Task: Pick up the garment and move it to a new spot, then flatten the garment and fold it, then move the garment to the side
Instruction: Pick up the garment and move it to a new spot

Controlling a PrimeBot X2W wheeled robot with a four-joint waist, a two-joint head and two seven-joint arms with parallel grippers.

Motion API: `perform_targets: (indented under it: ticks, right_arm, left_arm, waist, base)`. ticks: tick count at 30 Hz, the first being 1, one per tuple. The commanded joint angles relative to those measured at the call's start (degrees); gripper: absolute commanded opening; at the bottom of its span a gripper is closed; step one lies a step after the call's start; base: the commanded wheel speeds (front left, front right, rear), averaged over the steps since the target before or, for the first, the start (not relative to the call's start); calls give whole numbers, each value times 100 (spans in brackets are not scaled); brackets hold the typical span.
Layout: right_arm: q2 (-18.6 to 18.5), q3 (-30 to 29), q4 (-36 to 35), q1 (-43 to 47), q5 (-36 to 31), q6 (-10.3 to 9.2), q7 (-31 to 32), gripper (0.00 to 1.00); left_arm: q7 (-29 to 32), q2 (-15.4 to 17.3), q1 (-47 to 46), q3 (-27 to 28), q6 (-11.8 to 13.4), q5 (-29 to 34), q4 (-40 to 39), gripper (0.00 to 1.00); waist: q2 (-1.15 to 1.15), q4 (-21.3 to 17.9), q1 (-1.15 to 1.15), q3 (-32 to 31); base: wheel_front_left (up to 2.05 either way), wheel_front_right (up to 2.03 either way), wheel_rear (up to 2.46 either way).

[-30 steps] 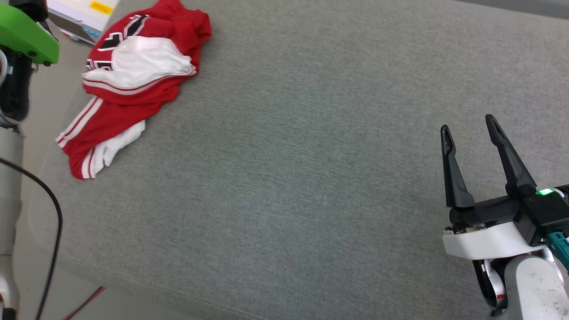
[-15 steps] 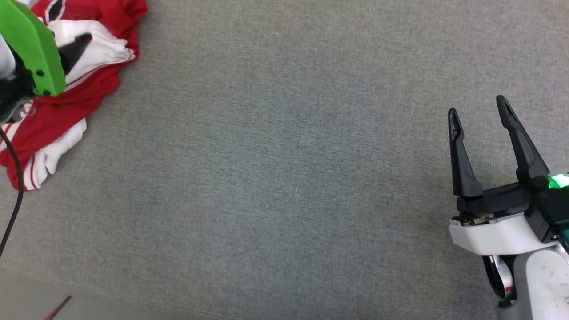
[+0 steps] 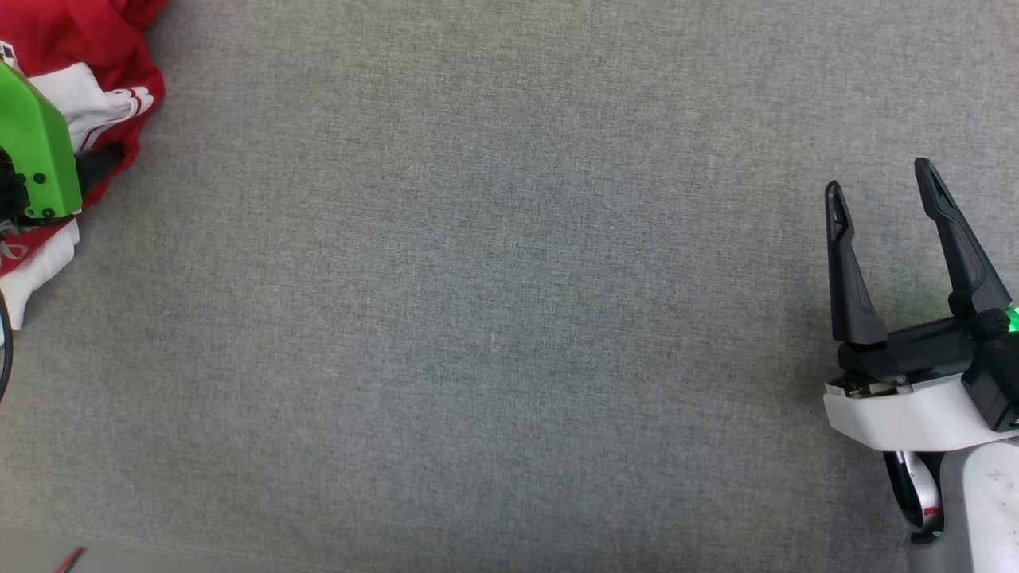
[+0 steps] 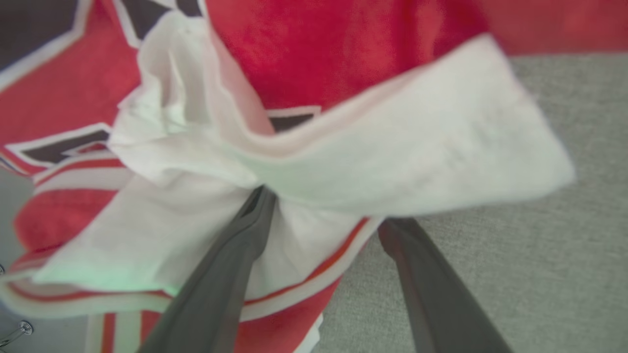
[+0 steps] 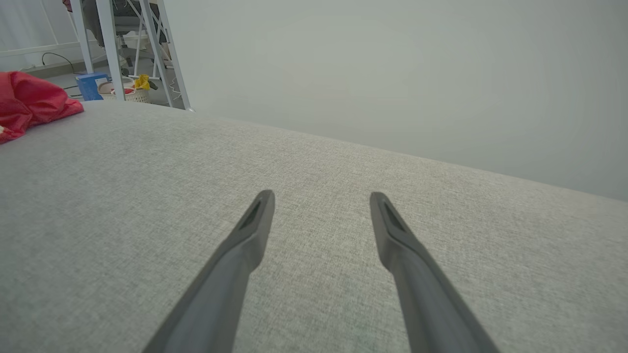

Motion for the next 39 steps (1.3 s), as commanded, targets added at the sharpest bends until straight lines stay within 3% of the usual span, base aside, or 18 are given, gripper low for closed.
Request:
perform_targets:
  ticks: [1, 2, 3, 10, 23, 29, 30, 31, 39]
  right_arm:
    - [-4, -29, -27, -48, -13, -4, -27, 100]
    - [-2, -34, -20, -41, -13, -4, -27, 100]
    - [-1, -32, -9, -38, -11, -4, -27, 100]
    - [35, 7, 71, 16, 32, -4, -27, 100]
    - [282, -69, 283, 335, 230, -4, -27, 100]
    - [326, -128, 303, 407, 295, -4, -27, 100]
    - [329, -154, 303, 412, 304, -4, -27, 100]
    - [332, -220, 299, 413, 415, -4, -27, 100]
    - [333, -427, 272, 412, 584, -4, -27, 100]
  left_arm:
    - [40, -262, 274, -183, -12, -61, 164, 100]
    - [28, -280, 277, -216, -12, -73, 174, 62]
    - [-35, -284, 261, -269, -12, -47, 164, 0]
    - [-812, -242, -10, -393, -12, 61, -61, 0]
    - [-1640, 78, -397, -1363, -12, 583, -1767, 0]
    - [-1838, -336, -515, -1787, -12, 901, -2456, 0]
    - [-1873, -469, -518, -1864, -12, 948, -2530, 0]
    - [-2005, -845, -498, -2051, -12, 1044, -2607, 0]
    - [-2640, -2036, -571, -2559, -12, 1231, -2270, 0]
  waist:
    - [-1, 10, 0, -6]
    - [-1, 22, 0, -19]
    - [-1, 43, 0, -46]
    - [-1, 162, 0, -452]
    - [-1, 146, 0, -1596]
    - [-1, -58, 0, -1851]
    - [-1, -113, 0, -1875]
    - [-1, -300, 0, -1907]
    - [-1, -877, 0, -1835]
  base:
    - [0, 0, 0]
    - [0, 0, 0]
    - [0, 0, 0]
    - [0, 0, 0]
    - [0, 0, 0]
    - [0, 0, 0]
    - [0, 0, 0]
    - [0, 0, 0]
    - [0, 0, 0]
